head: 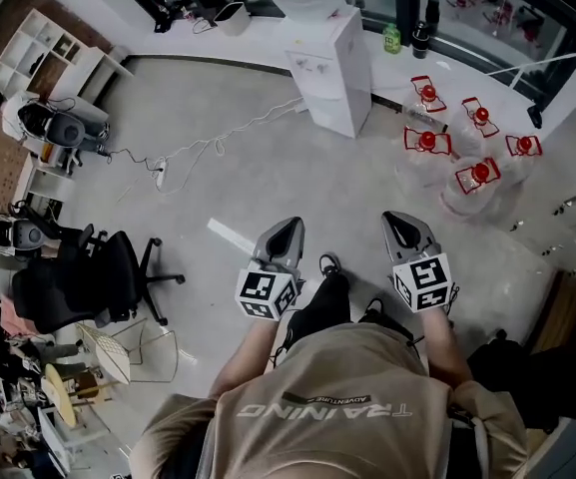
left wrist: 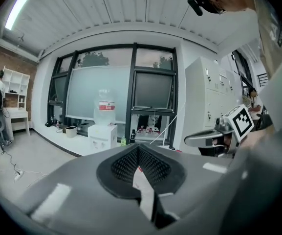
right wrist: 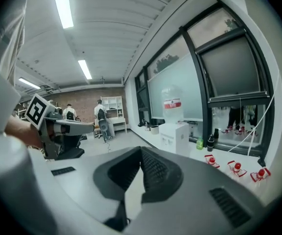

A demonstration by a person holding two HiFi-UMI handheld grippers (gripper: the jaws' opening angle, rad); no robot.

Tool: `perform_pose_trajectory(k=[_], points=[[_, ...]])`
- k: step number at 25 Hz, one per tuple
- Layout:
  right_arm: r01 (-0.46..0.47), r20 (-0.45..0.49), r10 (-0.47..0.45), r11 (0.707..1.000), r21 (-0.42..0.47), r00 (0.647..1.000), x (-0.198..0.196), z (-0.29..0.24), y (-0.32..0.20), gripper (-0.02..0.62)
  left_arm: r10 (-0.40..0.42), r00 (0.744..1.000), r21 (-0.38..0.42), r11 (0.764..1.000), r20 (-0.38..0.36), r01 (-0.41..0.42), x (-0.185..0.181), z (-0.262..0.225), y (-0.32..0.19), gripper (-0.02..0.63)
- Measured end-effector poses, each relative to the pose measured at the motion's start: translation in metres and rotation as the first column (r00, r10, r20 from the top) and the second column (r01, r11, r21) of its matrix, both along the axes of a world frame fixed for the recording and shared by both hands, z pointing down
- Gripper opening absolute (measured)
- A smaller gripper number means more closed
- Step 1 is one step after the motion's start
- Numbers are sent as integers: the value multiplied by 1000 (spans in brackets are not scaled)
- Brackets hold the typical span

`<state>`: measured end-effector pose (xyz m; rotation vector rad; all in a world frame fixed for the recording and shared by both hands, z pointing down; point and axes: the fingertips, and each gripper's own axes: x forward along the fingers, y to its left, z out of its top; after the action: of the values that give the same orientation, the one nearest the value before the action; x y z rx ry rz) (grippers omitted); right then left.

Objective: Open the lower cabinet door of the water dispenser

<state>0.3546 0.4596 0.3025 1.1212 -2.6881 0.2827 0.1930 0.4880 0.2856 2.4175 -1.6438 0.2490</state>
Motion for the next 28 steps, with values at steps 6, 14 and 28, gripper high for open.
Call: perform_pose_trajectory(k=[6, 14, 28], points=[[-57, -22, 57, 998, 3, 998, -19, -4, -75, 8, 48, 999, 2, 999, 9, -48, -25, 11, -76, 0], [-175, -30, 176, 984, 27, 984, -69, -19, -183, 8, 119, 993, 35, 992, -6, -118, -91, 4, -194, 0], [-203, -74, 200, 978, -39, 977, -115, 10, -272, 8, 135, 990, -7, 991, -31, -135, -142, 25, -298, 0]])
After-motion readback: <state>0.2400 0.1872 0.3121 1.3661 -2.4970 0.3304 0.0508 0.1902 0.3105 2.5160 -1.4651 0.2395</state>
